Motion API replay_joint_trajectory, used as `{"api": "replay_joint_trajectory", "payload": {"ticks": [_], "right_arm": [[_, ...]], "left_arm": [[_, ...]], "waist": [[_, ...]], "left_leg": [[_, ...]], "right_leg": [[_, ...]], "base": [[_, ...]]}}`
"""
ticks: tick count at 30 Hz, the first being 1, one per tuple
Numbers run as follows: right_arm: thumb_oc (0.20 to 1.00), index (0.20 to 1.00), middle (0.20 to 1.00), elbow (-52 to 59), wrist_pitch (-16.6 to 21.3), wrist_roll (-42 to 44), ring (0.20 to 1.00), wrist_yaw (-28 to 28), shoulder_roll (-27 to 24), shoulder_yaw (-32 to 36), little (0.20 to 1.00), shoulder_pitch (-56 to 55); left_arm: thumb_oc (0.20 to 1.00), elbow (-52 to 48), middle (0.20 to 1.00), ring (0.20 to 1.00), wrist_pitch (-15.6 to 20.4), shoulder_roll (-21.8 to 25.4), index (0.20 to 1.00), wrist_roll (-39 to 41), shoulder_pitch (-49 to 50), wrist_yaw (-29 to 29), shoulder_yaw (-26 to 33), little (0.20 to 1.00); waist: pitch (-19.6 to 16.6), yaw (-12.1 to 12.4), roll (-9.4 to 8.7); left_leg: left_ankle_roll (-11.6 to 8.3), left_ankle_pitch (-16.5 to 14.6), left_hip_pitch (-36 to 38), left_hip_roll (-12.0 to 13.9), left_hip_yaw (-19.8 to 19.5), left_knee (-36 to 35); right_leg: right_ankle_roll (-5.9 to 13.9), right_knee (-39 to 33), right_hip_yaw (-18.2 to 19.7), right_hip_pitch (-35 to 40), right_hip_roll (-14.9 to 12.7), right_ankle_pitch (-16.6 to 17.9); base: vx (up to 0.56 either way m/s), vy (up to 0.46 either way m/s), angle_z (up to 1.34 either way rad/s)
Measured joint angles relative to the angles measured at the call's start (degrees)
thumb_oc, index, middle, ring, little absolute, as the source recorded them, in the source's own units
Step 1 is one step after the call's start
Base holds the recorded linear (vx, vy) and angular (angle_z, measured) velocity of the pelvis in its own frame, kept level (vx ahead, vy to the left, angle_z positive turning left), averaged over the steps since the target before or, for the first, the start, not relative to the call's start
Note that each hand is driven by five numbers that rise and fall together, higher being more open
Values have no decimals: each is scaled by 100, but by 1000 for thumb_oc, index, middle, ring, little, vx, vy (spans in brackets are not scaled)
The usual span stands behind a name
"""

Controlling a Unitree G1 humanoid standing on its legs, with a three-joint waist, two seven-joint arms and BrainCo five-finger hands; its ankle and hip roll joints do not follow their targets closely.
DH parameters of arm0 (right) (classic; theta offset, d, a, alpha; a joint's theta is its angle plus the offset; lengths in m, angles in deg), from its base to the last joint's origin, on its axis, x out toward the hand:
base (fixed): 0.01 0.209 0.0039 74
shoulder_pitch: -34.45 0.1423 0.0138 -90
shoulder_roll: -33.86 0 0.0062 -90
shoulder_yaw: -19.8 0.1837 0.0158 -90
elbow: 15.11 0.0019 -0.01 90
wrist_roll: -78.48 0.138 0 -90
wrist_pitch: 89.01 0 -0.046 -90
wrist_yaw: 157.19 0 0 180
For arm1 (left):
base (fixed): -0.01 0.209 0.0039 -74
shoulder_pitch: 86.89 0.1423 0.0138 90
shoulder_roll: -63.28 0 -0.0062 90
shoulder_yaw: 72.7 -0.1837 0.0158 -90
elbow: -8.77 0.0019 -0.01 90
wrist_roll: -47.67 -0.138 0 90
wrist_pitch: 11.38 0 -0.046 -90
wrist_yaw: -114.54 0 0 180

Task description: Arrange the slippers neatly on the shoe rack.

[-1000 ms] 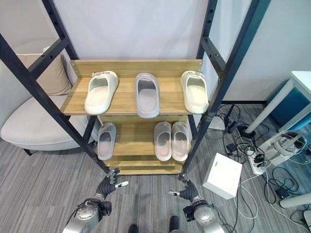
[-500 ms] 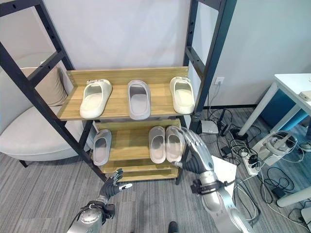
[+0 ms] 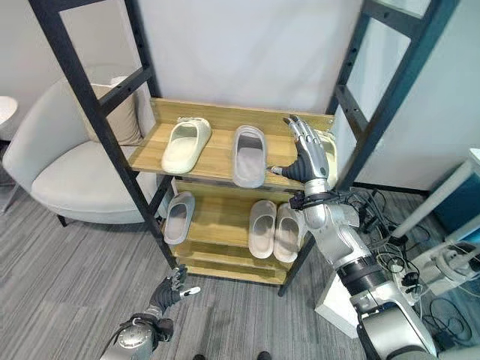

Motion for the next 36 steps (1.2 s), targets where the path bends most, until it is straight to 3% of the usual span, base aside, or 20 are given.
{"api": "replay_joint_trajectory", "payload": {"ticks": [8,15,23,24,25,27,29,36], "right_arm": [[1000,1000,1000,-999,-89,659,1000,39,-36,-10,1000,685],[1000,1000,1000,-2295,-106,1048,1000,-18,-2,-423,1000,1185],[1000,1000,1000,-3262,-88,1629,1000,-91,135,-425,1000,1626],[947,947,947,-3330,-84,1681,947,-90,137,-428,947,1667],[809,809,809,-3411,-78,1742,809,-90,137,-416,809,1711],[410,410,410,-3618,-70,1864,410,-100,180,-426,410,1822],[200,200,200,-3670,-78,1909,200,-100,227,-429,200,1851],[200,200,200,-3803,-109,2380,200,-15,307,-164,200,1950]], "left_arm": [[1000,7,1000,1000,-3,116,1000,26,-5,104,-109,1000],[1000,18,1000,1000,-5,228,1000,244,-18,115,-108,1000],[1000,28,1000,1000,-3,242,1000,279,-50,96,-111,1000],[1000,36,1000,1000,-3,242,1000,292,-53,94,-108,1000],[1000,42,1000,1000,-3,242,1000,357,-60,92,-109,1000],[1000,102,1000,1000,-3,244,1000,472,-71,85,-109,1000],[1000,111,1000,1000,-4,254,1000,496,-58,77,-111,1000],[1000,155,1000,1000,-3,275,1000,496,-112,-48,-106,1000]], "waist": [[81,182,-103],[201,364,-178],[272,482,-155],[272,476,-156],[277,472,-159],[283,498,-169],[296,520,-165],[323,519,-159]], "left_leg": [[1,25,-94,-30,-140,24],[12,45,-248,-67,-165,25],[13,54,-354,-74,-216,26],[12,55,-380,-69,-237,26],[4,61,-406,-71,-268,26],[-11,82,-463,-74,-310,27],[-18,92,-484,-76,-326,26],[-34,126,-501,-83,-410,27]], "right_leg": [[18,0,-148,-27,-38,-16],[23,-1,-168,-168,-71,-18],[22,-1,-232,-247,-67,-21],[22,-1,-255,-263,-69,-20],[22,0,-284,-277,-73,-20],[20,-1,-323,-313,-71,-19],[20,-1,-347,-321,-70,-18],[17,-1,-436,-306,-74,-20]], "base": [[43,29,10],[47,36,4],[26,15,2],[13,7,14],[13,7,15],[23,11,12],[17,17,7],[-3,13,5]]}}
